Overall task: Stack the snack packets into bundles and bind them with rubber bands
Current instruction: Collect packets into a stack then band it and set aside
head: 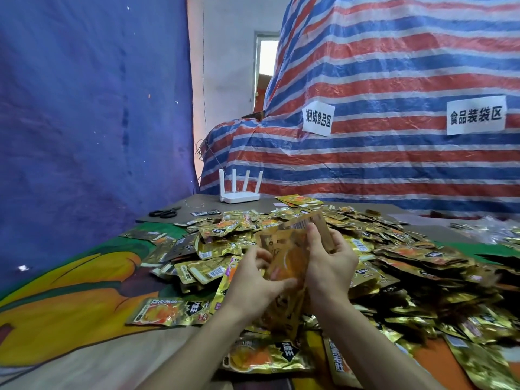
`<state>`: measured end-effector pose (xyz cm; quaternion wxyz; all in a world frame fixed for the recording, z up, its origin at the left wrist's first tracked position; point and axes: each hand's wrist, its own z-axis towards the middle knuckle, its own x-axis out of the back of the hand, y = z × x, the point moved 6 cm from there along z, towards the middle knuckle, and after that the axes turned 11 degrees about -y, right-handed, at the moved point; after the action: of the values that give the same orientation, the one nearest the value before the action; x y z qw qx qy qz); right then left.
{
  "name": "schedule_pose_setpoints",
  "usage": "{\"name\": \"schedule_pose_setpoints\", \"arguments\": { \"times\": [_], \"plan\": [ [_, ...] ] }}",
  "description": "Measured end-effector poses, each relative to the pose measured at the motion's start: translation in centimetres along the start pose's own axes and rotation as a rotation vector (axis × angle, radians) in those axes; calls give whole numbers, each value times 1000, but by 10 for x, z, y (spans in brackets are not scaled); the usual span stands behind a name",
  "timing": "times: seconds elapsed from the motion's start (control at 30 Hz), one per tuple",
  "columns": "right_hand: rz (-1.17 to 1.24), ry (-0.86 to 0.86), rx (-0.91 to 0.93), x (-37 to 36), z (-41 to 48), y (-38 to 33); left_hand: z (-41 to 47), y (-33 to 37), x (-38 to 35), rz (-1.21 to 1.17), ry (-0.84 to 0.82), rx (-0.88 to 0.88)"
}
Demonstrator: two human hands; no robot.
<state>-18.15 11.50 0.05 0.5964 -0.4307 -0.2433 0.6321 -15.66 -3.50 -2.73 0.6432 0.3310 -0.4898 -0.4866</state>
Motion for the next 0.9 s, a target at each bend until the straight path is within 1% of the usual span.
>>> {"name": "schedule_pose_setpoints", "arguments": {
  "times": [0.07, 0.17, 0.23, 0.3, 0.4, 0.43, 0.5, 0.57, 0.63, 0.7, 0.8, 0.83, 0.9],
  "plan": [
    [32, -9, -45, 2, 1, 2, 0, -5, -2, 95, -74, 30],
    [148, -27, -197, 5, 2, 11, 0, -7, -5, 32, -113, 17],
    [251, -35, -286, 3, 2, 13, 1, -7, -9, -26, -102, -6],
    [316, -54, -309, 0, 1, 11, 0, -4, -10, -50, -62, -38],
    [332, -94, -256, -5, 0, 7, -1, -3, -12, -85, -43, -79],
    [335, -110, -233, -8, -1, 5, -1, -5, -12, -87, -31, -73],
    [333, -116, -209, -9, -2, 5, -1, -12, -12, -141, 4, -6],
    [337, -70, -193, -4, 3, 4, 1, -19, -12, -258, 12, 100],
    [272, 28, -135, 9, 9, -2, 3, -20, -9, -309, 12, 145],
    [105, 76, 0, 21, 11, -15, 4, -15, -4, -290, 10, 112],
    [-117, 33, 198, 25, 9, -30, 2, 0, 2, -263, -15, -16],
    [-140, 7, 214, 23, 7, -30, 1, 3, 1, -273, -25, -48],
    [-78, -86, 149, 13, 4, -25, -1, 7, -5, -300, -33, -86]
  ]
}}
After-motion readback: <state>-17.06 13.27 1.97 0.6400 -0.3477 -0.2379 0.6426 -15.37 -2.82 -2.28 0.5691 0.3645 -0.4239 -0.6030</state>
